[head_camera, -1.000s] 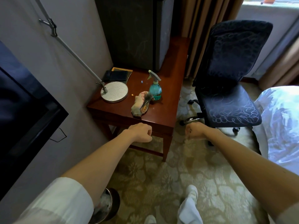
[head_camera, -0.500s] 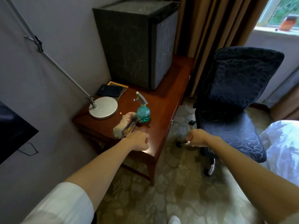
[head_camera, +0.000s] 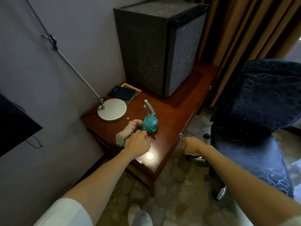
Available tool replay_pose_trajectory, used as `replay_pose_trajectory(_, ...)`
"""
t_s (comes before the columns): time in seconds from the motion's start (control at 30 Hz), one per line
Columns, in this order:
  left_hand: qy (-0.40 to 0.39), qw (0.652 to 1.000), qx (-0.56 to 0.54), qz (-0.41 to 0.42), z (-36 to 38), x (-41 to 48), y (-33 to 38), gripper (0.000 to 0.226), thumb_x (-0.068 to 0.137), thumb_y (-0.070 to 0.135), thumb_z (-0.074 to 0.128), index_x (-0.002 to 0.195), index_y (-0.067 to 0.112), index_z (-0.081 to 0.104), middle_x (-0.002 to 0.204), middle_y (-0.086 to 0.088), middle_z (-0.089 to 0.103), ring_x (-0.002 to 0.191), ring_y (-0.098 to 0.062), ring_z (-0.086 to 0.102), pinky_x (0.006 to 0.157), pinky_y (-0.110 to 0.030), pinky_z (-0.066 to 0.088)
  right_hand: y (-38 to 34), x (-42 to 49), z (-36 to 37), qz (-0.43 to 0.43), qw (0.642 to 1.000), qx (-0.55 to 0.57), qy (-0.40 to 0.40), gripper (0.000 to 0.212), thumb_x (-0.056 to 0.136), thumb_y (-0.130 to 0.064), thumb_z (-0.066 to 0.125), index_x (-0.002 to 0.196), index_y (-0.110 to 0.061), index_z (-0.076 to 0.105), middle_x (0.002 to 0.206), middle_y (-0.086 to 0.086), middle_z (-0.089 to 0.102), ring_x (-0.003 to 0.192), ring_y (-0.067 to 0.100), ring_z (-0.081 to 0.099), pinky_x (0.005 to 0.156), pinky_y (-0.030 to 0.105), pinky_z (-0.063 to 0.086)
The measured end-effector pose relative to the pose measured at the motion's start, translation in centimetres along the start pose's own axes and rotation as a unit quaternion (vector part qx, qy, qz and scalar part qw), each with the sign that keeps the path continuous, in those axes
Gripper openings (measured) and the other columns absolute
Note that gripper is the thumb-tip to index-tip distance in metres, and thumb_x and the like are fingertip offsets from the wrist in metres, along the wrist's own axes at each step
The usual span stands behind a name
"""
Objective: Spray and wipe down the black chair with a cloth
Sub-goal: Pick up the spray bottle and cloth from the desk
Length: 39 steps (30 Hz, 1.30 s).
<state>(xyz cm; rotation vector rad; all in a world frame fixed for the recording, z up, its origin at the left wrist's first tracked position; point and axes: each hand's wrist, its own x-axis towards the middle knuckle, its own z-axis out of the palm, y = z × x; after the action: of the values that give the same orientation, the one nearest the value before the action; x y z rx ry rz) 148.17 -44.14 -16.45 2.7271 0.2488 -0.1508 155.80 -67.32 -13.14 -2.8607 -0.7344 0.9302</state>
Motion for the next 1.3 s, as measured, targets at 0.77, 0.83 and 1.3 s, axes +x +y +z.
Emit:
replay_pose_trajectory(0.77,0.057,0.963,-0.232,-0.125,2.6,17.2,-1.5,0.095,0.077,0.036,0.078,0.149,0.020,0.018,0.140,-0.006,0.047,0.129,-0.027,0.047,0.100,-0.041,0.043,-0.3,16.2,-3.6,-0.005,1.000,0.024,-0.011,0.028,0.086,-0.020,0.058,0.112,-0.010,0.059,0.112,0.009,0.061,0.103,0.026,0.056,0.085,0.035,0.047)
replay_pose_trajectory(0.83,0.060,0.958,-0.250,-0.127,3.1,18.0,-1.4,0.093,0.079,0.036,0.076,0.149,0.019,0.017,0.139,-0.006,0.048,0.127,-0.027,0.049,0.102,-0.042,0.044,-0.3,17.1,-3.4,-0.002,1.000,0.024,-0.016,0.026,0.085,-0.016,0.057,0.111,-0.010,0.059,0.112,0.009,0.060,0.102,0.025,0.055,0.085,0.035,0.047)
replay_pose_trajectory(1.3,0.098,0.973,-0.185,-0.099,3.3,18.2,-1.5,0.057,0.080,0.049,0.071,0.117,0.015,0.044,0.120,0.001,0.044,0.090,-0.025,0.063,0.070,-0.041,0.052,-0.9,18.7,-3.7,-0.008,0.999,0.043,-0.018,0.025,0.084,-0.008,0.055,0.108,-0.010,0.059,0.111,0.009,0.062,0.101,0.025,0.057,0.082,0.032,0.047)
